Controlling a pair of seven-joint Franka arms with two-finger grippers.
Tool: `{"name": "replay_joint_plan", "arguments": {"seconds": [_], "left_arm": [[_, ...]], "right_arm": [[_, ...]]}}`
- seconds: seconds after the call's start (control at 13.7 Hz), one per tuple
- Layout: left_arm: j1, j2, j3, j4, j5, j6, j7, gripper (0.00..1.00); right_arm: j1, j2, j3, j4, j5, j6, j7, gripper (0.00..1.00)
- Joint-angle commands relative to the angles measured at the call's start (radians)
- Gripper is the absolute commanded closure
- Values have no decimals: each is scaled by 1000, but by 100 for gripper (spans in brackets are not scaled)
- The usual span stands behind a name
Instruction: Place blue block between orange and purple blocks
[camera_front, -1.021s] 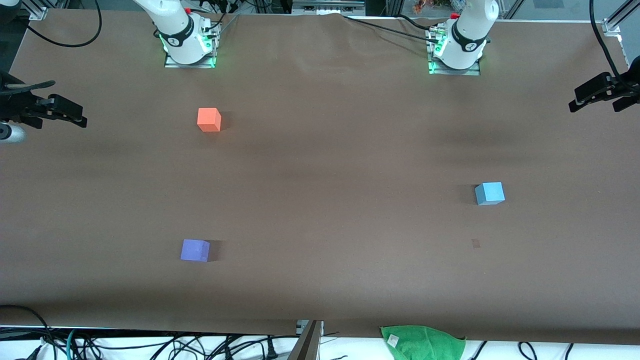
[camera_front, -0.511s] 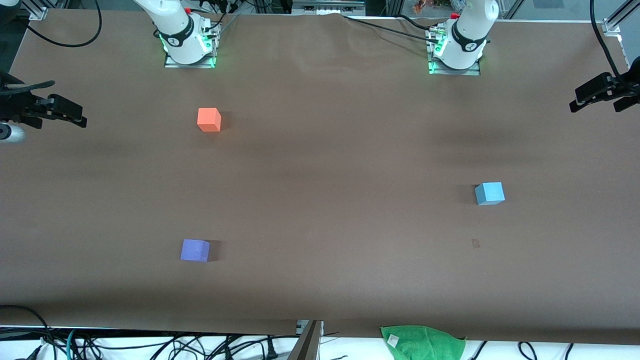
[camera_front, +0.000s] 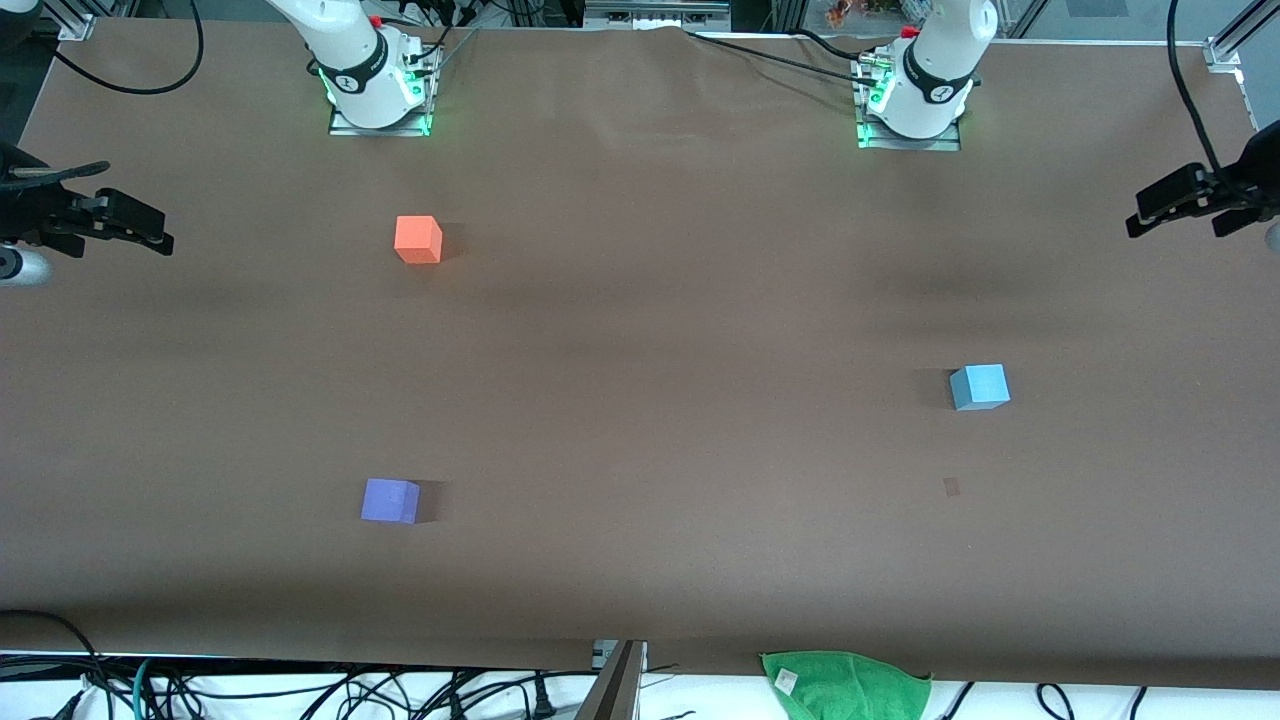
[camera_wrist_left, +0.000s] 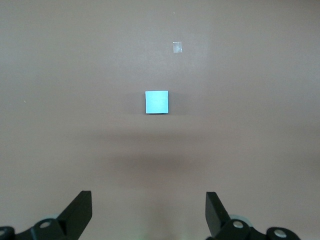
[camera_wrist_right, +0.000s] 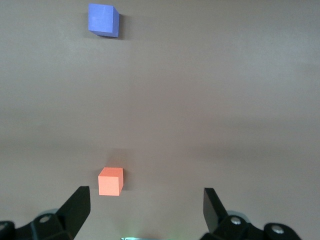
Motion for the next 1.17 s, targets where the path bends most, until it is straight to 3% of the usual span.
{"name": "replay_joint_plan", "arguments": {"seconds": [0.0,1.09], "left_arm": [[5,-16,-8,-27,28,22,20,0],[8,-25,-7,-94,71,47,-44,0]], "right_arm": [[-9,0,2,7,4,2,-17,0],[-9,0,1,7,5,2,-16,0]]}}
